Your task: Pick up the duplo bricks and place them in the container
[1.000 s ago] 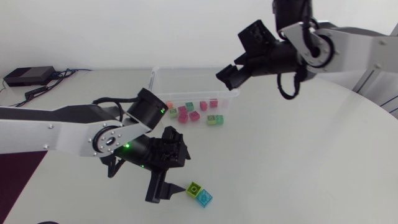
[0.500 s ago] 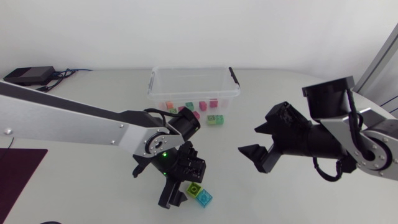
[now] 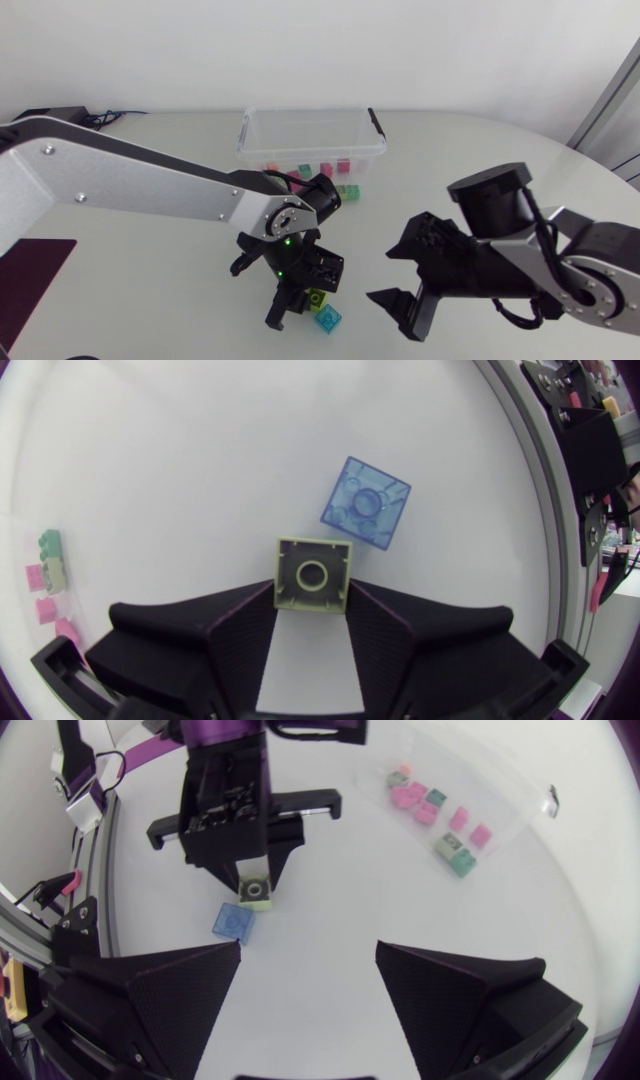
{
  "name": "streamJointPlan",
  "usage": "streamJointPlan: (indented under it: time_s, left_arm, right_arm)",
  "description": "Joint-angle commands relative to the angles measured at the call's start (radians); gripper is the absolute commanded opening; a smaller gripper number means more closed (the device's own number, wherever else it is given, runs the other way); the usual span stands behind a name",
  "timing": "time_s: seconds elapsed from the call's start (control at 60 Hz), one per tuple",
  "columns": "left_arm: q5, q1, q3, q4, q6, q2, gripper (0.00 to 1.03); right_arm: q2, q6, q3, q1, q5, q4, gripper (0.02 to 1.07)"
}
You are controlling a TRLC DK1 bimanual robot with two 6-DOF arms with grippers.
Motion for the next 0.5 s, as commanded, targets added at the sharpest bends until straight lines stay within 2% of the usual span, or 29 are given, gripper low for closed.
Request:
streamJointPlan:
  time_s: [0.0,0.1,0.317,0.483]
  left_arm:
    - [-0.010,0.008,0.016,-0.048,0.016,0.020,0.20]
    - [-0.003,0.057,0.004,-0.077,0.013,-0.042,0.20]
    - [0.082,0.196,-0.019,-0.117,0.010,-0.255,0.21]
    - [0.128,0.276,-0.039,-0.119,-0.013,-0.387,0.21]
  right_arm:
    - [0.066,0.013,-0.015,0.060,0.012,-0.005,0.99]
    - [0.135,0.028,-0.001,0.131,0.058,0.021,0.99]
    - [0.276,0.080,0.110,0.186,0.059,0.009,0.99]
    - [0.390,0.129,0.206,0.240,0.073,-0.040,0.99]
